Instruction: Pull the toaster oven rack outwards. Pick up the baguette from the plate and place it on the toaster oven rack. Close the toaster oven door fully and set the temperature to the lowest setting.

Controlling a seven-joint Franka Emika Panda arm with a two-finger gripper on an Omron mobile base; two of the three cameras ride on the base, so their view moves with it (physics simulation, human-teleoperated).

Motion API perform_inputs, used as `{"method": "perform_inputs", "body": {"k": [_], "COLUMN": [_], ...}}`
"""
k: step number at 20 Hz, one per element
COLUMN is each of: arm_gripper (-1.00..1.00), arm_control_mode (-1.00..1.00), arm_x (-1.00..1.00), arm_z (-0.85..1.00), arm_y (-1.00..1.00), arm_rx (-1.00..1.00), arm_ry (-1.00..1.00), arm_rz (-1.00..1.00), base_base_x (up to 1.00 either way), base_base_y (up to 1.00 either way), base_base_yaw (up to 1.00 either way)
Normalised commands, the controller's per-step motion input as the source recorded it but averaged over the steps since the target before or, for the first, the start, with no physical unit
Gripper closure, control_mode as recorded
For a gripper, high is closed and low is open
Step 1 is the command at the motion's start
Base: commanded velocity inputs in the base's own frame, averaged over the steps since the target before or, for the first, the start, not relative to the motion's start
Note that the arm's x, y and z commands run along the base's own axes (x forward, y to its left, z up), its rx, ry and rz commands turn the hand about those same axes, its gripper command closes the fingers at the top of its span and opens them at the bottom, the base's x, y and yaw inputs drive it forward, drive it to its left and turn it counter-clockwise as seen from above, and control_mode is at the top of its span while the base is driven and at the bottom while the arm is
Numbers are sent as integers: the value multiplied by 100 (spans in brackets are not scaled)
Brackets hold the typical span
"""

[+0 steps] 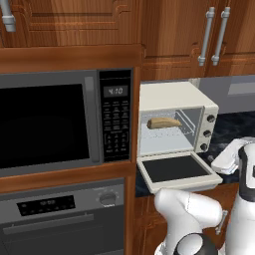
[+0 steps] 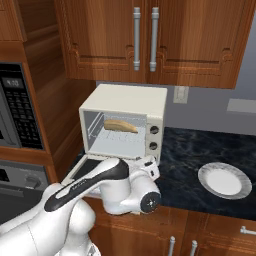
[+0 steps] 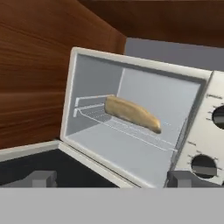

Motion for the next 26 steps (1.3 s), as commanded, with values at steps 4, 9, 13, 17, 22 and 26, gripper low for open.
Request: {"method": "perform_inputs", "body": {"k": [4, 9, 13, 17, 22, 26], "arm_gripper": [-100, -100, -100, -100, -100, -100], "arm_control_mode": [-100, -100, -100, -100, -100, -100], "arm_x": [-96, -89, -34, -18, 3, 28], "arm_z": [15, -29, -96, -100, -63, -31], "arm_y": [-91, -51, 11, 34, 28, 1], "arm_rx": [0, 9, 23, 23, 15, 0], "arm_ry": [31, 16, 0, -5, -16, -27], "arm_rz": [-27, -13, 15, 16, 1, -4], "base_base_x": [0, 0, 0, 0, 0, 0], "base_base_y": [0, 0, 0, 0, 0, 0], "base_base_yaw": [0, 0, 0, 0, 0, 0]}}
